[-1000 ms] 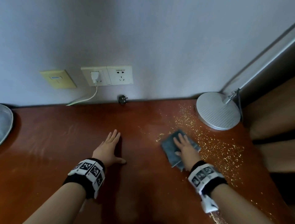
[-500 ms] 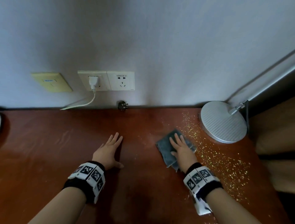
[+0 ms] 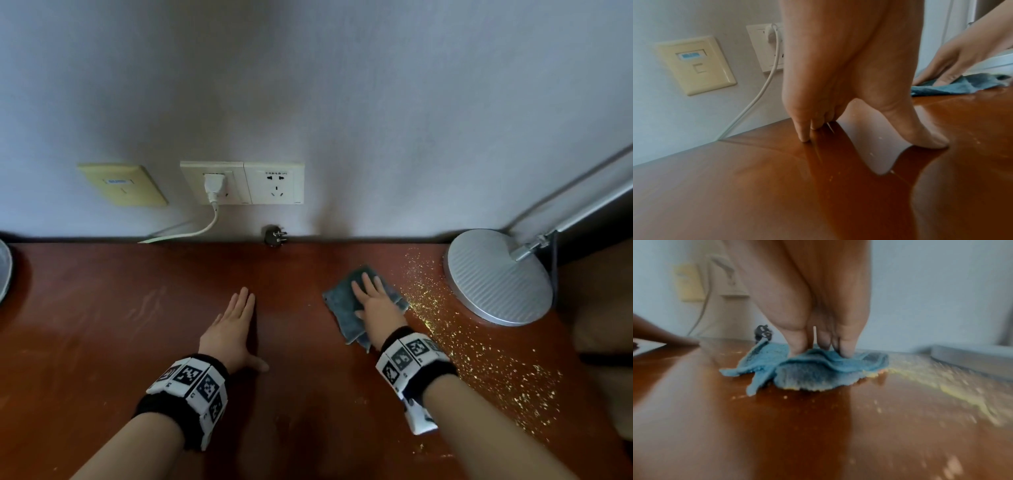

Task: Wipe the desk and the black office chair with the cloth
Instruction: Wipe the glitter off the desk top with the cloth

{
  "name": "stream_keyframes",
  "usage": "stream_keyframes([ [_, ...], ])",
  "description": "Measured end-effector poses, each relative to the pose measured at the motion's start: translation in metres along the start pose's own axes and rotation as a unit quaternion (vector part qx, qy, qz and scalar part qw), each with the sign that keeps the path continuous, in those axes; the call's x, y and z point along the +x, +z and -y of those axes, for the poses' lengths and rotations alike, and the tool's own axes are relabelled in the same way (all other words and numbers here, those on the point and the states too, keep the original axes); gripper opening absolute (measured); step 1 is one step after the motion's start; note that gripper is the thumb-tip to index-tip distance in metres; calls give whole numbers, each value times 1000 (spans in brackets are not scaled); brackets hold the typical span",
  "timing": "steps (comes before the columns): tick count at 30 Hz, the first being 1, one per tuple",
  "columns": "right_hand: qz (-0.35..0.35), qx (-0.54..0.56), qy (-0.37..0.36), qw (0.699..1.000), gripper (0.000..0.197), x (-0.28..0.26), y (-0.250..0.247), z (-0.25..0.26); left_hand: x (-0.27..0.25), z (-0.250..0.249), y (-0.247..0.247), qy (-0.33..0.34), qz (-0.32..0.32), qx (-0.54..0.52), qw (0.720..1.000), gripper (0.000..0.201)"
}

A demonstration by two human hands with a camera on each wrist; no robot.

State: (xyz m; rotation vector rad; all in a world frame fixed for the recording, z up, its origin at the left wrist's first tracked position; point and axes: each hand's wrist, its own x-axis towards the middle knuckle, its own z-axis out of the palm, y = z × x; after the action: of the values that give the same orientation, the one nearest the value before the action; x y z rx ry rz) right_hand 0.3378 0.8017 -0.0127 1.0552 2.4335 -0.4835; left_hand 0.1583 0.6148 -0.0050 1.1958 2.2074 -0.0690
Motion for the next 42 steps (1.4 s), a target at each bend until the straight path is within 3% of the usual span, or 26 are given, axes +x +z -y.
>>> stream_keyframes([
  [1, 6, -17, -6, 1000, 66, -5, -1, 8, 2, 0, -2, 3, 0, 1, 1000, 136],
  [5, 20, -70, -196, 978, 63, -37, 32, 69, 16, -1, -7, 13, -6, 2, 1000, 129],
  [6, 18, -62, -211, 975, 63, -34, 36, 72, 17, 0, -8, 18, -6, 4, 1000, 128],
  [8, 21, -58, -179, 982, 62, -14, 23, 61, 18, 2, -10, 23, 1, 2, 1000, 129],
  [13, -22, -21, -3, 1000, 63, 26, -28, 22, 15, 4, -11, 27, -4, -6, 1000, 129],
  [15, -18, -58, -16, 998, 64, 22, -24, 40, 17, 3, -12, 26, -4, -2, 1000, 131],
  [17, -5, -83, -93, 992, 61, 14, -9, 65, 21, 3, -13, 23, -6, 5, 1000, 135],
  [20, 3, -50, -133, 990, 61, 18, -2, 64, 24, 3, -16, 23, -4, 8, 1000, 138],
  [22, 0, -39, -81, 996, 60, 32, -14, 35, 24, 5, -15, 23, -8, -3, 1000, 138],
  [26, -46, 37, 104, 993, 63, 47, -36, -46, 24, 9, -12, 27, -15, -17, 999, 138],
  [29, -49, 38, 154, 986, 66, 46, -43, -66, 26, 7, -12, 23, -14, -13, 1000, 140],
  [31, -44, 5, 118, 992, 68, 44, -37, -46, 27, 5, -14, 19, -13, -8, 1000, 141],
  [34, -6, -110, -58, 992, 65, 28, -17, 1, 29, 4, -16, 14, -11, 2, 1000, 144],
  [35, 2, -114, -82, 990, 64, 27, -14, 3, 29, 4, -17, 12, -8, 4, 1000, 144],
  [36, -2, -88, -65, 994, 64, 28, -17, -2, 29, 4, -17, 11, -3, 5, 1000, 144],
  [39, -39, 25, 77, 996, 64, 40, -33, -43, 28, 4, -17, 7, 0, 4, 1000, 144],
  [42, -60, 33, 163, 984, 61, 45, -49, -68, 29, 2, -18, 4, -1, 6, 1000, 145],
])
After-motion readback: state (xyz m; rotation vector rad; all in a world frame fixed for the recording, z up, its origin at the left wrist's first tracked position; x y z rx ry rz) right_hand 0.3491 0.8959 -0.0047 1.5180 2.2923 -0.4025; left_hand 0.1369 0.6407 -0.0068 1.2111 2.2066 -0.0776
